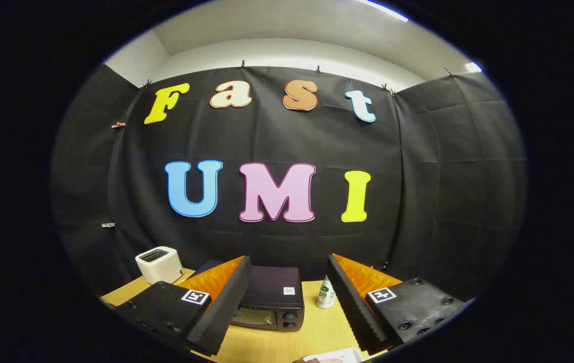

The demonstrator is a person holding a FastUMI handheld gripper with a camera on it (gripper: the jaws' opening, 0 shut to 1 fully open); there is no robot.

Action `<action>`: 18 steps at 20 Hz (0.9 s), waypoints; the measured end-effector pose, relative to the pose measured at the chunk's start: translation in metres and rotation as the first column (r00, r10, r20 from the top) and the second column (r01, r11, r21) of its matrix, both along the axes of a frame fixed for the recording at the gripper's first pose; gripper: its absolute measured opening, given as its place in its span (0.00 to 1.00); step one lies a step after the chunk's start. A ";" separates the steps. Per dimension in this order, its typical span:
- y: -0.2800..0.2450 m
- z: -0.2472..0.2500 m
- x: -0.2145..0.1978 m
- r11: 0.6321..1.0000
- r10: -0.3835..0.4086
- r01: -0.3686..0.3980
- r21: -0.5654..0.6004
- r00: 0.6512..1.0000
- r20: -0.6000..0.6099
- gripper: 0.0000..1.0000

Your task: Open the toaster oven, put the food inside, and close the toaster oven door.

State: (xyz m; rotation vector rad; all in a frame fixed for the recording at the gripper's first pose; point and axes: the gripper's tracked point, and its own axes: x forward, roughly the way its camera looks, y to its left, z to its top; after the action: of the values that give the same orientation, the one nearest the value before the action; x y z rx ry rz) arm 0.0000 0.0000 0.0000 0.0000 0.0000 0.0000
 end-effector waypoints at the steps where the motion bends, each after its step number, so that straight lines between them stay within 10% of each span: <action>1: 0.000 0.000 0.000 1.000 -0.005 0.005 0.002 1.000 0.002 0.98; 18: -0.003 -0.005 -0.002 1.000 -0.026 0.026 -0.015 1.000 0.002 0.98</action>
State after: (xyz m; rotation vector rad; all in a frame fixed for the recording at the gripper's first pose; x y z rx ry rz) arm -0.0024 -0.0031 -0.0048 -0.0150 -0.0016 -0.0258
